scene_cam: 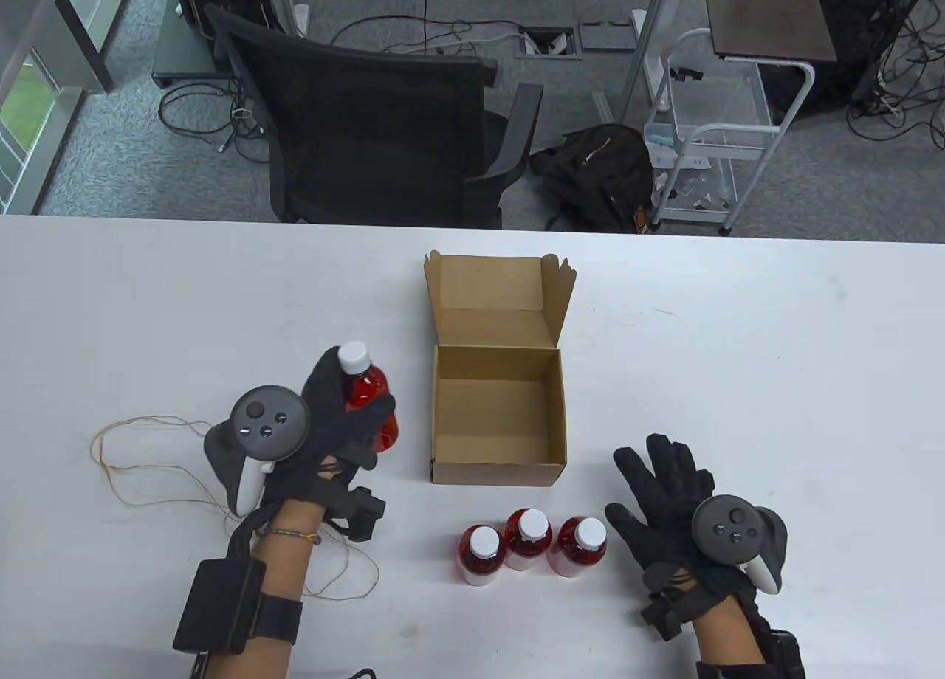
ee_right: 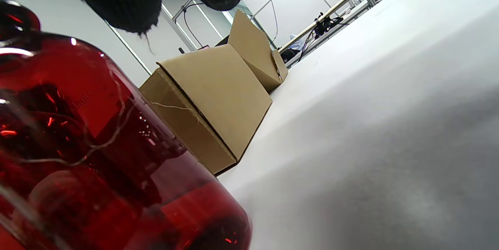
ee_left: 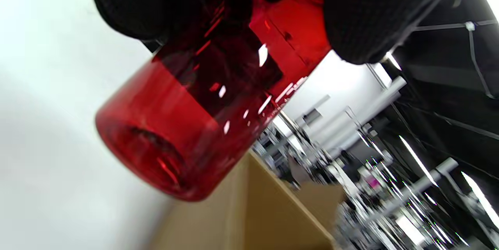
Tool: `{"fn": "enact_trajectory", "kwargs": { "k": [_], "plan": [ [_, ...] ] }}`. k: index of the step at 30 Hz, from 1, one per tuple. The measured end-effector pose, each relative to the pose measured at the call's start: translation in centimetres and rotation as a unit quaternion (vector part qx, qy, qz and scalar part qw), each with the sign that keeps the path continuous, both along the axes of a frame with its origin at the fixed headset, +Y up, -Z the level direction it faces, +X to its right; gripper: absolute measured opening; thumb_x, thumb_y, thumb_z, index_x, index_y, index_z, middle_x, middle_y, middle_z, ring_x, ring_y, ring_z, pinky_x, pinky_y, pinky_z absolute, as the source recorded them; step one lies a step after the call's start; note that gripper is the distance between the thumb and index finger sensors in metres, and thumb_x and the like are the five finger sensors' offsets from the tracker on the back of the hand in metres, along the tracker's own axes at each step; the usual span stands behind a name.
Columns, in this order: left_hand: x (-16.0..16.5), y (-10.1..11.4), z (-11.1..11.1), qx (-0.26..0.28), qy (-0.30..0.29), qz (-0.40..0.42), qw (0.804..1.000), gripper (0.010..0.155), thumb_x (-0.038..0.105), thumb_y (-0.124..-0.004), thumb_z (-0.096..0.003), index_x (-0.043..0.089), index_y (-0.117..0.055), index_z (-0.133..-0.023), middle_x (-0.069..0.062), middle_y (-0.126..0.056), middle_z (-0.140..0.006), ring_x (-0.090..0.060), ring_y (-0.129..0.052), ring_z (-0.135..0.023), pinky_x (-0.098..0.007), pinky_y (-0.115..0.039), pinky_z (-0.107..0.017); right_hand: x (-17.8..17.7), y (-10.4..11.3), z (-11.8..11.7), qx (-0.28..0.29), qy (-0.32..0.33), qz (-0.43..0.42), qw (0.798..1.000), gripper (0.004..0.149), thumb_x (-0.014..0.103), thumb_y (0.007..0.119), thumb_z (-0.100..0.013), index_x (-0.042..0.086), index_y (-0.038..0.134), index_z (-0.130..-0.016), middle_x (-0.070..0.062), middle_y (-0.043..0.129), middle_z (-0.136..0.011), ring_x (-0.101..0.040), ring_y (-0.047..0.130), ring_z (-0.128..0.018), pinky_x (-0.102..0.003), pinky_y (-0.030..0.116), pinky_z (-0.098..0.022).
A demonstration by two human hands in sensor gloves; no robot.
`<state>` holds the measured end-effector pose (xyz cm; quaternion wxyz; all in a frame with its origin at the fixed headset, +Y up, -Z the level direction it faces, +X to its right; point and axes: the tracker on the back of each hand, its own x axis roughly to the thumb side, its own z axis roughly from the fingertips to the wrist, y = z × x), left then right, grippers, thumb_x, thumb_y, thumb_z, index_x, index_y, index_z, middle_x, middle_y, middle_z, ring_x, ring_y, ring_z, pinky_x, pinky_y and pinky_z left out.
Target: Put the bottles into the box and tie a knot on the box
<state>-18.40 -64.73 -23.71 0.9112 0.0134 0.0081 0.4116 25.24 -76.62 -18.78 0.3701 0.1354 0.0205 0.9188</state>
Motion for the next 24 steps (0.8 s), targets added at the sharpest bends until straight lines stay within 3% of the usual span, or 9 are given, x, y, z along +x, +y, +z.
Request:
{"fn": "enact_trajectory", "kwargs": {
  "k": [3, 6, 14, 19, 24],
  "plan": [
    [4.1, 2.0, -1.2, -0.017, -0.056, -0.015, 0.998, 0.093, 0.058, -0.09, -0.0482, 0.008, -0.049, -0.115, -0.027, -0.078, -0.109, -0.045, -0.097, -0.084, -0.053, -0.084, -0.058, 0.0, 0.0, 0.0, -0.001, -0.001, -0.001, 1.0, 0.073, 0.049, 0.072, -0.05, 0.02, 0.047, -0.112, -0.021, 0.017, -0.115, -0.053, 0.011, -0.099, -0.076, 0.006, -0.058],
    [7.8, 2.4, -2.7, -0.042, -0.086, -0.048, 0.994, 0.094, 0.06, -0.09, -0.0483, 0.004, -0.052, -0.114, -0.029, -0.082, -0.105, -0.044, -0.101, -0.079, -0.05, -0.088, -0.052, 0.1, 0.1, 0.0, 0.0, -0.003, -0.003, 1.0, 0.073, 0.049, 0.072, -0.05, 0.02, 0.047, -0.112, -0.021, 0.018, -0.115, -0.053, 0.011, -0.099, -0.076, 0.006, -0.058],
    [15.0, -0.8, -6.5, -0.143, -0.119, -0.111, 0.976, 0.095, 0.061, -0.087, -0.0501, -0.004, -0.053, -0.111, -0.034, -0.087, -0.098, -0.043, -0.109, -0.067, -0.04, -0.095, -0.04, 0.3, 0.2, -0.2, -0.001, -0.005, -0.003, 1.0, 0.073, 0.049, 0.072, -0.05, 0.019, 0.048, -0.112, -0.022, 0.019, -0.115, -0.053, 0.011, -0.099, -0.076, 0.006, -0.058],
    [16.4, -3.2, -8.2, -0.172, -0.128, -0.151, 0.965, 0.095, 0.061, -0.086, -0.0506, -0.006, -0.055, -0.11, -0.035, -0.088, -0.096, -0.042, -0.11, -0.065, -0.038, -0.097, -0.039, 0.6, 0.1, -0.3, -0.008, -0.008, -0.006, 1.0, 0.073, 0.049, 0.072, -0.05, 0.019, 0.048, -0.112, -0.023, 0.019, -0.115, -0.054, 0.012, -0.099, -0.076, 0.006, -0.058],
    [16.9, -5.6, -9.0, -0.238, -0.154, -0.115, 0.952, 0.095, 0.06, -0.086, -0.0512, -0.009, -0.055, -0.109, -0.037, -0.088, -0.095, -0.043, -0.11, -0.064, -0.038, -0.097, -0.038, 0.7, 0.5, -0.4, 0.001, -0.006, -0.007, 1.0, 0.073, 0.049, 0.072, -0.05, 0.018, 0.048, -0.112, -0.023, 0.019, -0.115, -0.054, 0.012, -0.099, -0.076, 0.006, -0.058]
  ]
}}
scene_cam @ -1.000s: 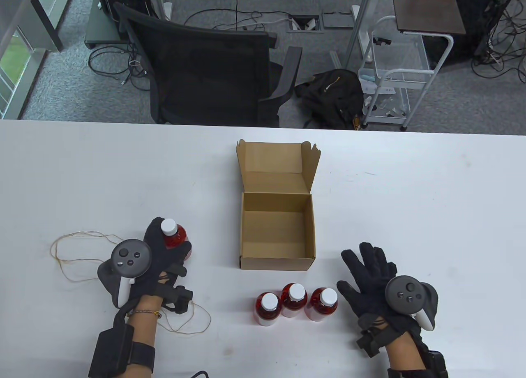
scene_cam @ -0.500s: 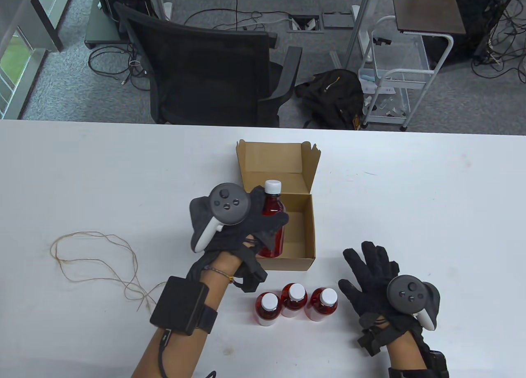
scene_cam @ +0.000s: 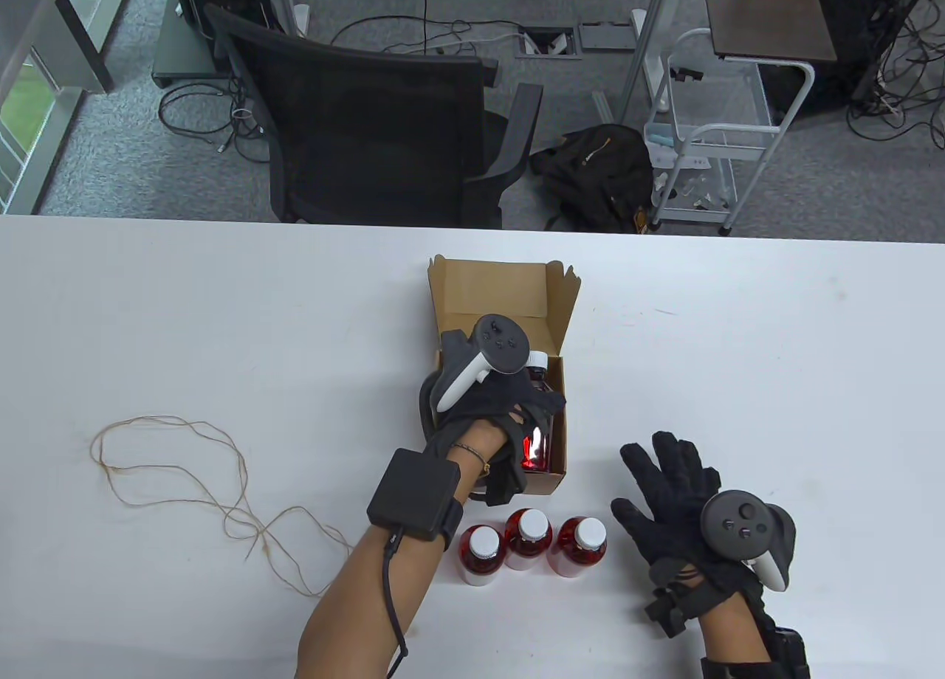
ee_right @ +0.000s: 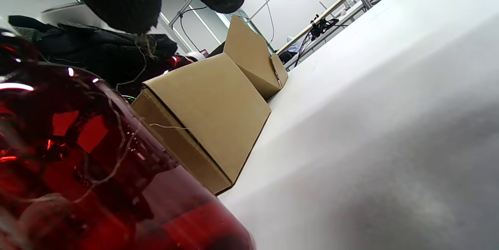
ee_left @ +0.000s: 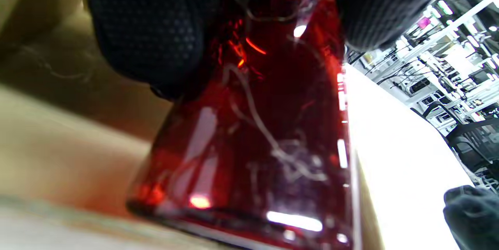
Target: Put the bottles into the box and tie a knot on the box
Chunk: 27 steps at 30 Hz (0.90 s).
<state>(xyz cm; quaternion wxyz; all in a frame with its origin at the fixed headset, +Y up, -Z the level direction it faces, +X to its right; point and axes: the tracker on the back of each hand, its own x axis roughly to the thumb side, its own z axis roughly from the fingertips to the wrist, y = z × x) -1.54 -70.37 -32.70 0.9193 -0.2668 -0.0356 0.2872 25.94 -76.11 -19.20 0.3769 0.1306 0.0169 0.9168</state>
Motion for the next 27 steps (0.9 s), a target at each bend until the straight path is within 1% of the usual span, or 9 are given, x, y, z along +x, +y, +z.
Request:
{"fn": "enact_trajectory", "kwargs": {
  "k": [4, 9, 14, 16, 19, 22, 25, 27],
  "plan": [
    [0.4, -1.3, -0.6, -0.025, -0.011, -0.044, 0.999, 0.095, 0.059, -0.085, -0.0519, -0.01, -0.054, -0.109, -0.038, -0.087, -0.095, -0.043, -0.11, -0.065, -0.037, -0.098, -0.039, 0.2, -0.1, -0.2, -0.002, -0.004, -0.003, 1.0, 0.073, 0.049, 0.072, -0.05, 0.018, 0.048, -0.112, -0.023, 0.02, -0.115, -0.054, 0.012, -0.099, -0.076, 0.006, -0.058],
    [0.8, -2.7, -0.8, -0.085, -0.015, -0.041, 0.995, 0.096, 0.058, -0.084, -0.0534, -0.012, -0.05, -0.11, -0.041, -0.084, -0.096, -0.044, -0.108, -0.068, -0.037, -0.098, -0.041, 0.4, -0.5, -0.4, -0.012, -0.007, -0.001, 1.0, 0.073, 0.049, 0.073, -0.05, 0.018, 0.048, -0.112, -0.023, 0.02, -0.115, -0.054, 0.013, -0.099, -0.076, 0.006, -0.058],
    [1.1, -3.5, -0.4, -0.103, -0.03, -0.049, 0.993, 0.095, 0.057, -0.083, -0.0547, -0.012, -0.047, -0.11, -0.042, -0.082, -0.098, -0.044, -0.107, -0.071, -0.036, -0.098, -0.043, 0.6, -0.6, -0.5, -0.018, -0.01, -0.002, 1.0, 0.073, 0.049, 0.072, -0.05, 0.018, 0.048, -0.112, -0.023, 0.02, -0.115, -0.054, 0.013, -0.099, -0.076, 0.006, -0.058],
    [1.2, -3.5, -0.2, -0.105, -0.029, -0.051, 0.993, 0.095, 0.055, -0.083, -0.0548, -0.012, -0.047, -0.111, -0.042, -0.081, -0.098, -0.045, -0.106, -0.071, -0.036, -0.098, -0.044, 0.5, -0.6, -0.4, -0.023, -0.009, -0.004, 1.0, 0.073, 0.049, 0.073, -0.05, 0.017, 0.048, -0.112, -0.024, 0.02, -0.115, -0.055, 0.013, -0.099, -0.076, 0.006, -0.058],
    [1.3, -3.5, 0.2, -0.102, -0.025, -0.053, 0.993, 0.092, 0.053, -0.082, -0.0559, -0.013, -0.046, -0.11, -0.045, -0.079, -0.098, -0.046, -0.106, -0.071, -0.032, -0.099, -0.04, 0.3, -0.5, -0.4, -0.023, -0.005, 0.001, 1.0, 0.073, 0.049, 0.073, -0.05, 0.018, 0.049, -0.112, -0.024, 0.02, -0.115, -0.055, 0.013, -0.099, -0.076, 0.006, -0.058],
    [1.4, -3.1, 0.6, -0.09, -0.025, -0.053, 0.994, 0.091, 0.052, -0.082, -0.0559, -0.014, -0.047, -0.11, -0.045, -0.079, -0.097, -0.047, -0.106, -0.071, -0.032, -0.099, -0.04, 0.2, -0.3, -0.3, -0.018, -0.004, 0.003, 1.0, 0.073, 0.049, 0.073, -0.05, 0.018, 0.049, -0.112, -0.024, 0.021, -0.115, -0.055, 0.014, -0.099, -0.076, 0.006, -0.058],
    [1.2, -2.2, 1.0, -0.075, -0.024, -0.053, 0.995, 0.092, 0.052, -0.081, -0.0556, -0.014, -0.048, -0.11, -0.045, -0.08, -0.097, -0.048, -0.106, -0.071, -0.033, -0.099, -0.04, 0.3, -0.3, -0.2, -0.017, -0.006, 0.0, 1.0, 0.072, 0.047, 0.072, -0.05, 0.018, 0.049, -0.112, -0.024, 0.021, -0.115, -0.055, 0.014, -0.099, -0.076, 0.006, -0.058],
    [0.9, -1.0, 1.4, -0.059, -0.024, -0.039, 0.997, 0.092, 0.053, -0.081, -0.0555, -0.013, -0.047, -0.11, -0.045, -0.079, -0.098, -0.048, -0.104, -0.072, -0.034, -0.099, -0.041, 0.3, -0.1, -0.1, -0.013, -0.007, -0.004, 1.0, 0.071, 0.045, 0.072, -0.051, 0.018, 0.049, -0.112, -0.024, 0.021, -0.115, -0.055, 0.014, -0.099, -0.076, 0.006, -0.058]
  ]
}}
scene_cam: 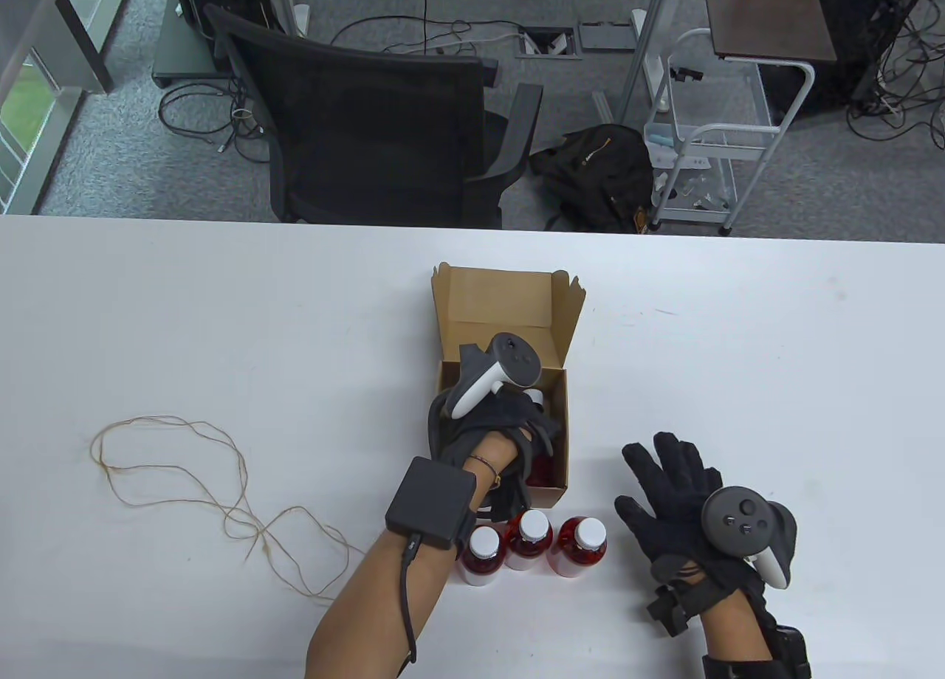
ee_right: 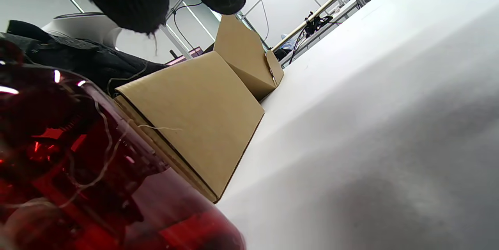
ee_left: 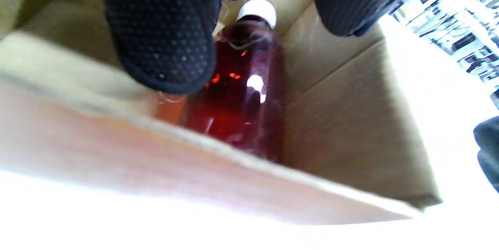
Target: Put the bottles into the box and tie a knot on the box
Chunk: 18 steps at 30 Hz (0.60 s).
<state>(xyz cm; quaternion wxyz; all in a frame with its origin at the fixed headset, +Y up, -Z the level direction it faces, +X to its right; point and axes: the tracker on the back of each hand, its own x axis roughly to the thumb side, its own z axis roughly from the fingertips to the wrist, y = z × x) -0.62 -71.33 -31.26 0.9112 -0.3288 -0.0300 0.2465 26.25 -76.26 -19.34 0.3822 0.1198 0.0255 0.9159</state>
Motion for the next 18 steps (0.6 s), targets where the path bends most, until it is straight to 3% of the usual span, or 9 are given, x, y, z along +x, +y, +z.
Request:
{"fn": "enact_trajectory", "kwargs": {
  "k": [3, 7, 11, 15, 18],
  "plan": [
    [-0.9, 2.8, 0.9, 0.043, 0.002, 0.039, 0.998, 0.092, 0.055, -0.08, -0.0551, -0.011, -0.048, -0.11, -0.043, -0.078, -0.099, -0.048, -0.103, -0.074, -0.036, -0.097, -0.042, -0.2, 0.2, 0.1, 0.005, 0.003, 0.003, 1.0, 0.071, 0.045, 0.071, -0.051, 0.017, 0.049, -0.112, -0.024, 0.021, -0.115, -0.055, 0.014, -0.099, -0.076, 0.006, -0.058],
    [-3.1, 7.3, 2.9, 0.164, 0.003, 0.078, 0.983, 0.088, 0.055, -0.079, -0.0544, -0.005, -0.051, -0.112, -0.037, -0.079, -0.102, -0.045, -0.101, -0.078, -0.039, -0.094, -0.045, -0.3, 0.2, 0.2, 0.007, 0.005, 0.001, 1.0, 0.07, 0.044, 0.071, -0.051, 0.017, 0.05, -0.111, -0.024, 0.021, -0.115, -0.055, 0.014, -0.099, -0.076, 0.007, -0.058],
    [-6.8, 10.6, 5.7, 0.306, 0.016, 0.089, 0.948, 0.088, 0.055, -0.08, -0.0529, 0.0, -0.05, -0.114, -0.034, -0.075, -0.107, -0.048, -0.096, -0.085, -0.047, -0.09, -0.052, -0.3, 0.2, 0.3, 0.009, 0.007, 0.002, 1.0, 0.07, 0.044, 0.071, -0.051, 0.017, 0.049, -0.111, -0.024, 0.021, -0.115, -0.055, 0.014, -0.099, -0.076, 0.007, -0.058],
    [-11.1, 11.0, 8.4, 0.405, 0.05, 0.064, 0.91, 0.09, 0.056, -0.079, -0.0521, 0.006, -0.043, -0.117, -0.032, -0.062, -0.117, -0.055, -0.077, -0.099, -0.061, -0.073, -0.065, -0.4, 0.2, 0.4, 0.009, 0.007, 0.0, 1.0, 0.069, 0.044, 0.071, -0.051, 0.017, 0.049, -0.111, -0.024, 0.022, -0.115, -0.055, 0.014, -0.099, -0.076, 0.007, -0.058],
    [-14.1, 9.2, 10.2, 0.401, 0.065, 0.036, 0.913, 0.093, 0.057, -0.078, -0.0526, 0.01, -0.034, -0.119, -0.03, -0.043, -0.124, -0.057, -0.054, -0.108, -0.07, -0.055, -0.071, -0.5, 0.1, 0.5, 0.007, 0.009, 0.0, 1.0, 0.069, 0.044, 0.071, -0.051, 0.017, 0.049, -0.111, -0.024, 0.022, -0.115, -0.055, 0.014, -0.099, -0.076, 0.007, -0.058]
  ]
}}
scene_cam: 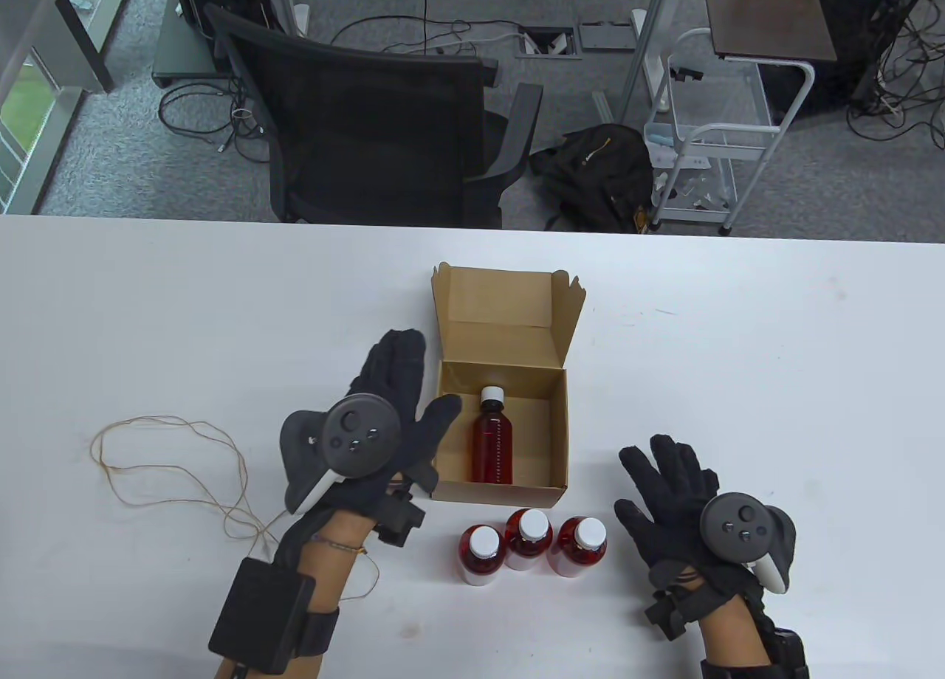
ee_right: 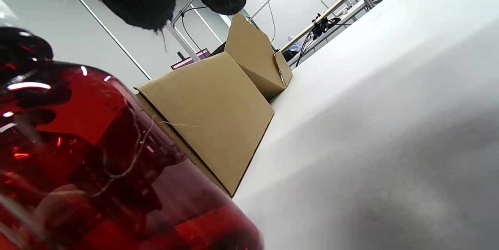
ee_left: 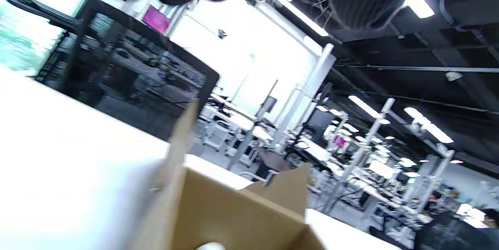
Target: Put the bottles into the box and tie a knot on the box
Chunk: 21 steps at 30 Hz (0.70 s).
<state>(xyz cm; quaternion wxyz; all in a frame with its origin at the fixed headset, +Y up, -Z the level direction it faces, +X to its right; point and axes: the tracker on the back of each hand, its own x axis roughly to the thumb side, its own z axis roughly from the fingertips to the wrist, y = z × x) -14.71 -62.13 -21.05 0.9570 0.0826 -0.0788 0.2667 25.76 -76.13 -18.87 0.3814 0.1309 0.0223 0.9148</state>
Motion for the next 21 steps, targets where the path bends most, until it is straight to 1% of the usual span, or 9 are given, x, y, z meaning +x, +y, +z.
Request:
{"fn": "enact_trajectory", "kwargs": {
  "k": [2, 4, 7, 12, 15, 17, 18, 19, 21],
  "plan": [
    [-1.7, -1.9, 1.0, -0.011, 0.016, -0.006, 1.0, 0.094, 0.058, -0.078, -0.0523, 0.013, -0.031, -0.121, -0.029, -0.035, -0.126, -0.059, -0.041, -0.111, -0.074, -0.047, -0.07, -0.1, 0.0, 0.0, -0.001, 0.002, 0.002, 1.0, 0.069, 0.044, 0.07, -0.051, 0.017, 0.049, -0.111, -0.024, 0.022, -0.115, -0.055, 0.014, -0.099, -0.076, 0.007, -0.058],
    [-3.4, -3.9, 1.9, -0.045, 0.022, -0.011, 0.999, 0.096, 0.06, -0.076, -0.0531, 0.015, -0.025, -0.121, -0.028, -0.027, -0.127, -0.059, -0.031, -0.111, -0.076, -0.039, -0.07, -0.2, -0.1, 0.0, -0.001, 0.003, 0.001, 1.0, 0.069, 0.043, 0.07, -0.051, 0.017, 0.049, -0.111, -0.024, 0.022, -0.115, -0.055, 0.014, -0.099, -0.076, 0.007, -0.058],
    [-5.0, -7.1, 2.8, -0.063, 0.031, 0.014, 0.997, 0.097, 0.06, -0.076, -0.0526, 0.017, -0.023, -0.121, -0.025, -0.02, -0.128, -0.059, -0.02, -0.11, -0.077, -0.031, -0.069, -0.2, -0.2, 0.1, -0.002, 0.002, -0.005, 1.0, 0.069, 0.043, 0.07, -0.051, 0.017, 0.049, -0.111, -0.024, 0.022, -0.115, -0.055, 0.015, -0.099, -0.076, 0.008, -0.058],
    [-5.9, -11.4, 3.5, -0.094, 0.025, -0.016, 0.995, 0.096, 0.06, -0.075, -0.0529, 0.02, -0.019, -0.12, -0.023, -0.013, -0.127, -0.057, -0.012, -0.11, -0.076, -0.024, -0.068, -0.2, -0.6, 0.1, -0.01, -0.001, 0.0, 1.0, 0.07, 0.044, 0.071, -0.05, 0.017, 0.049, -0.111, -0.024, 0.023, -0.114, -0.055, 0.015, -0.098, -0.076, 0.008, -0.058],
    [-6.1, -12.2, 3.7, -0.105, 0.003, -0.072, 0.992, 0.096, 0.06, -0.074, -0.053, 0.022, -0.017, -0.12, -0.022, -0.008, -0.126, -0.056, -0.008, -0.109, -0.076, -0.021, -0.068, -0.3, -1.0, 0.0, -0.016, -0.002, -0.001, 1.0, 0.07, 0.044, 0.07, -0.051, 0.017, 0.049, -0.111, -0.024, 0.023, -0.114, -0.055, 0.015, -0.098, -0.076, 0.008, -0.058],
    [-6.3, -12.5, 4.1, -0.074, 0.02, -0.074, 0.994, 0.095, 0.059, -0.076, -0.0512, 0.021, -0.021, -0.119, -0.023, -0.014, -0.126, -0.056, -0.013, -0.11, -0.075, -0.023, -0.068, -0.4, -1.1, 0.0, -0.013, -0.003, -0.01, 1.0, 0.07, 0.044, 0.07, -0.05, 0.017, 0.049, -0.111, -0.024, 0.023, -0.114, -0.055, 0.015, -0.098, -0.076, 0.009, -0.058],
    [-6.3, -12.5, 4.3, -0.078, 0.011, -0.079, 0.994, 0.096, 0.059, -0.076, -0.0513, 0.021, -0.021, -0.119, -0.023, -0.013, -0.126, -0.056, -0.013, -0.109, -0.075, -0.023, -0.068, -0.4, -1.2, 0.0, -0.011, -0.005, -0.015, 1.0, 0.07, 0.044, 0.07, -0.05, 0.016, 0.049, -0.111, -0.024, 0.023, -0.115, -0.055, 0.016, -0.099, -0.076, 0.009, -0.059],
    [-6.3, -12.4, 4.4, -0.09, 0.002, -0.079, 0.993, 0.096, 0.06, -0.075, -0.0514, 0.021, -0.021, -0.12, -0.023, -0.013, -0.126, -0.056, -0.013, -0.109, -0.075, -0.023, -0.068, -0.4, -1.2, 0.0, -0.009, -0.012, -0.02, 1.0, 0.07, 0.045, 0.07, -0.05, 0.016, 0.05, -0.111, -0.024, 0.025, -0.115, -0.055, 0.017, -0.099, -0.077, 0.011, -0.059],
    [-6.5, -12.4, 4.6, -0.097, 0.007, -0.06, 0.993, 0.095, 0.06, -0.074, -0.0524, 0.021, -0.019, -0.12, -0.024, -0.012, -0.126, -0.056, -0.013, -0.109, -0.075, -0.023, -0.069, -0.1, -1.0, 0.2, 0.018, -0.041, -0.037, 0.998, 0.076, 0.055, 0.067, -0.049, 0.013, 0.053, -0.11, -0.027, 0.031, -0.114, -0.055, 0.024, -0.099, -0.077, 0.016, -0.061]
  ]
}}
